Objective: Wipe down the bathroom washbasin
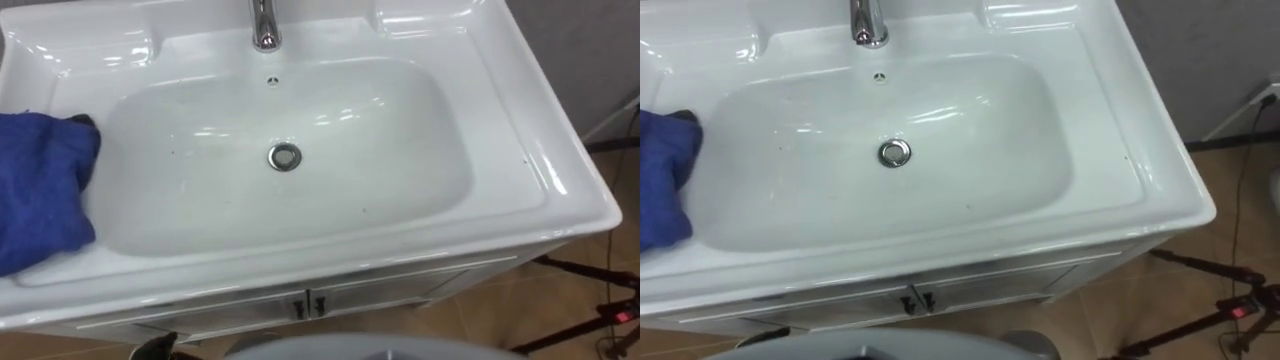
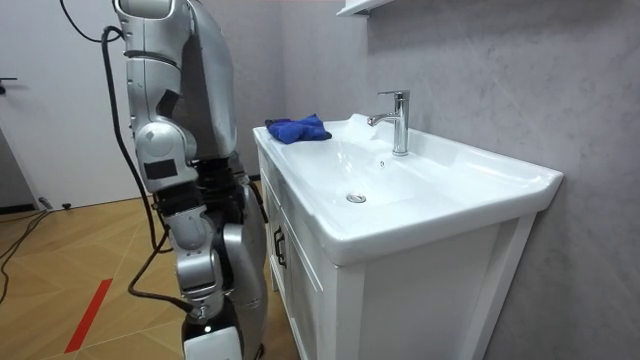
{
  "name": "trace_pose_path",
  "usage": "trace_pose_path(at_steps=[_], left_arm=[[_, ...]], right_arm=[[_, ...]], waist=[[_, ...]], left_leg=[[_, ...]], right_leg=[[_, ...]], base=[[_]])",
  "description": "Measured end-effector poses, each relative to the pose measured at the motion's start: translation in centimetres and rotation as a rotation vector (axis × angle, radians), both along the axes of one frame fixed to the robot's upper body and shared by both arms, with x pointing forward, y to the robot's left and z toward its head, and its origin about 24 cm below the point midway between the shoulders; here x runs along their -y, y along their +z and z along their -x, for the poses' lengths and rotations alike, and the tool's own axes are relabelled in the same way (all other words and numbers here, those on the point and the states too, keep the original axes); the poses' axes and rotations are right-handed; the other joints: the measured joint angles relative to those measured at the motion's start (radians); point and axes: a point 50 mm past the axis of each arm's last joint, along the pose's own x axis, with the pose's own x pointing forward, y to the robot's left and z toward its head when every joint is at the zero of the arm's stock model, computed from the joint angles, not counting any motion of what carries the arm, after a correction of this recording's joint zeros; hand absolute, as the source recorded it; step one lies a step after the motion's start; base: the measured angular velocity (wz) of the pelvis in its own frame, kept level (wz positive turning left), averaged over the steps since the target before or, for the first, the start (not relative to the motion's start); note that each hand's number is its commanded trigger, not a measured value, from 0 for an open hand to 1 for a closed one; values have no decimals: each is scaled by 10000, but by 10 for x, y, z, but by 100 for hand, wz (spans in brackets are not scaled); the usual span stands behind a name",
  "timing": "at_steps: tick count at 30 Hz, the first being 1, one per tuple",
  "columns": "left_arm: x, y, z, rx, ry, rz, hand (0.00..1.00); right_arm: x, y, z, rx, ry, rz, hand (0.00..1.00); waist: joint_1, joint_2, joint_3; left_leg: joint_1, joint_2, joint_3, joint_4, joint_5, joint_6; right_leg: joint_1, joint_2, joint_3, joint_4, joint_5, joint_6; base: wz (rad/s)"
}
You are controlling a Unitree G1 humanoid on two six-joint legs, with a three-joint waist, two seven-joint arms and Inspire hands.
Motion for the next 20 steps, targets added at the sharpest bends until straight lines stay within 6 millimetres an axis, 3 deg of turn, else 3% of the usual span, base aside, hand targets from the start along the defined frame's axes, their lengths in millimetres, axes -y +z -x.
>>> trace_pose_path(at_steps=[20], left_arm=[[2, -2, 11, -1192, -881, 184, 0]], right_arm=[[-1, 0, 6, -468, -156, -29, 0]], waist=[[-2, 7, -3]], left_leg=[[151, -10, 80, -19, -22, 31]], right_leg=[[-23, -62, -23, 217, -1, 0]], base=[[0]])
